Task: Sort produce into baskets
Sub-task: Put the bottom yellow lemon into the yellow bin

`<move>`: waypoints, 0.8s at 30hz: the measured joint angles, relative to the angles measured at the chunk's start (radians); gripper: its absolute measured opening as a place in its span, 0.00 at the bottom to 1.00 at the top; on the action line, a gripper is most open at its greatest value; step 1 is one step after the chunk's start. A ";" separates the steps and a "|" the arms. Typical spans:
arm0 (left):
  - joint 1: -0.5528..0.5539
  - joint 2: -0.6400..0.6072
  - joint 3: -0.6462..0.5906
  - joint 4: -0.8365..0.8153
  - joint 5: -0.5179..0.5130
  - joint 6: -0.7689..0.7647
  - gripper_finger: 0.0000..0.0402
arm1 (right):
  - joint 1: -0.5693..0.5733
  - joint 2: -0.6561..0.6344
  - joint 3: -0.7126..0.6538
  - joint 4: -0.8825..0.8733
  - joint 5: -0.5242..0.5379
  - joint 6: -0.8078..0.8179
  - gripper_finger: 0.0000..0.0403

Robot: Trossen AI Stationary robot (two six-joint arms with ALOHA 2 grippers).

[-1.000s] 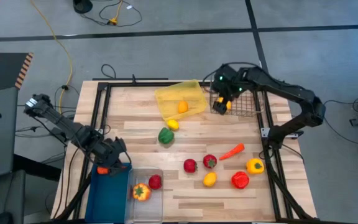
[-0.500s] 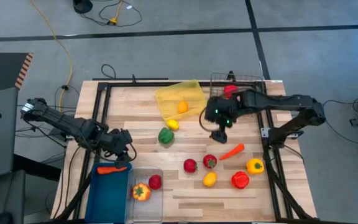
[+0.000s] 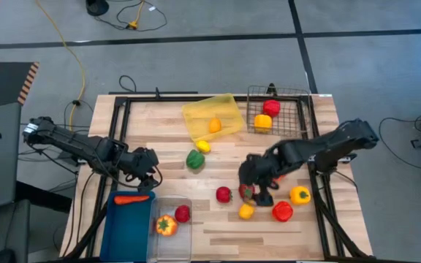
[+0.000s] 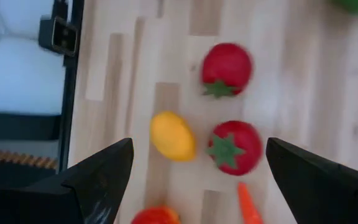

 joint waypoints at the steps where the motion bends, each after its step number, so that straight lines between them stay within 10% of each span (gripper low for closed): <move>1: 0.003 0.001 0.000 0.007 -0.001 0.000 0.56 | 0.017 0.019 0.000 0.014 0.000 0.000 0.98; 24: 0.020 0.003 0.000 0.028 -0.010 0.001 0.56 | 0.172 0.420 0.000 0.062 0.052 -0.125 0.98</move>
